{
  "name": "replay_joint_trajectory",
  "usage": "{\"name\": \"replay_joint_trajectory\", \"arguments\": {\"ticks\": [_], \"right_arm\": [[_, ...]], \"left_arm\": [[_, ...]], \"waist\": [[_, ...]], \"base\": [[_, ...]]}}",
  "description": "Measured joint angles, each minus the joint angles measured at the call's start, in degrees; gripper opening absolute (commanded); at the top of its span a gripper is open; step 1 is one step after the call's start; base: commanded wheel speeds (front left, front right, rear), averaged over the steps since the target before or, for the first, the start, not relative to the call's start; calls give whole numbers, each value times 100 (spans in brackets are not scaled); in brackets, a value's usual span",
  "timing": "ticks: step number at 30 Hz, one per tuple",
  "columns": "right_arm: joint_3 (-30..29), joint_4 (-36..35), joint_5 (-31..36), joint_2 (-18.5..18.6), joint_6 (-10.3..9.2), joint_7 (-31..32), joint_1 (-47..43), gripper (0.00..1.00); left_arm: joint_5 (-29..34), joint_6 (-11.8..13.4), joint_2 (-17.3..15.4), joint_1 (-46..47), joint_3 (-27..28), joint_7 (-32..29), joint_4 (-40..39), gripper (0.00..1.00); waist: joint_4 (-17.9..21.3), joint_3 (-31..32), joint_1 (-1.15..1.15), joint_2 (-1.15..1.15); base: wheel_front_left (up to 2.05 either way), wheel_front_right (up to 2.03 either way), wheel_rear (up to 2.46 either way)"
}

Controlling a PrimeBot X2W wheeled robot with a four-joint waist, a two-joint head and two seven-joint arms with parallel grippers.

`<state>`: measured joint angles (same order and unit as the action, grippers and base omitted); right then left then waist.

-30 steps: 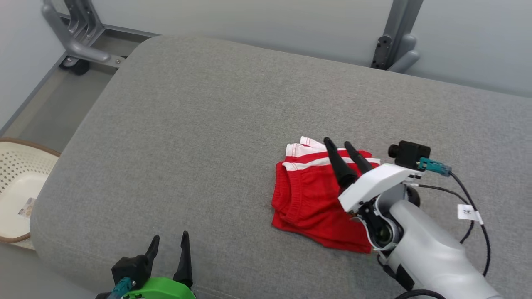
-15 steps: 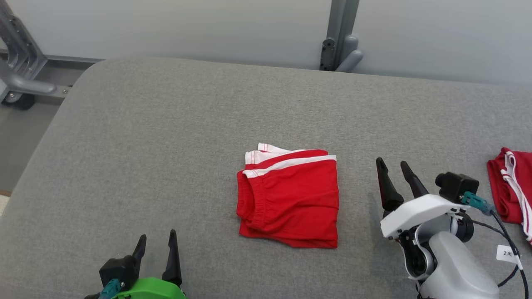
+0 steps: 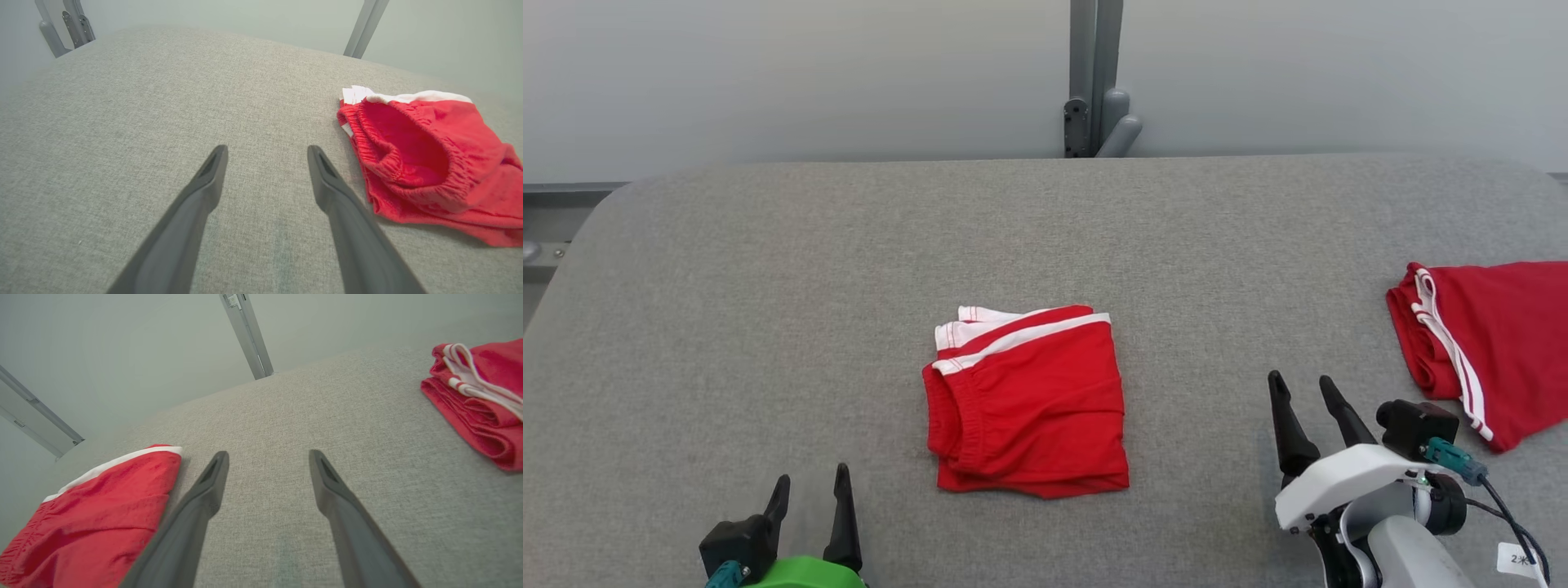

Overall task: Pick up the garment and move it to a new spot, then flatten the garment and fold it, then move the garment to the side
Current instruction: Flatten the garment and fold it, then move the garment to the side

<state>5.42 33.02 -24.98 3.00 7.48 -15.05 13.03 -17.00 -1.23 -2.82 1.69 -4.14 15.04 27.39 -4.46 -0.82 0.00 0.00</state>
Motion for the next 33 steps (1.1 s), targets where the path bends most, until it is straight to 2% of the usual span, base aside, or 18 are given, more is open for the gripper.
{"name": "replay_joint_trajectory", "arguments": {"ticks": [11, 33], "right_arm": [[-55, -602, 1059, -11, 1, -1, -283, 100], [-7, -1222, 1593, -14, 1, 0, -909, 100]], "left_arm": [[154, 19, 1, -71, 286, 0, -71, 100], [432, -4, 1, -491, 560, 0, -325, 100]], "waist": [[448, 115, 0, 0], [597, 397, 0, 0]], "base": [[0, 0, 0], [0, 0, 0]]}}
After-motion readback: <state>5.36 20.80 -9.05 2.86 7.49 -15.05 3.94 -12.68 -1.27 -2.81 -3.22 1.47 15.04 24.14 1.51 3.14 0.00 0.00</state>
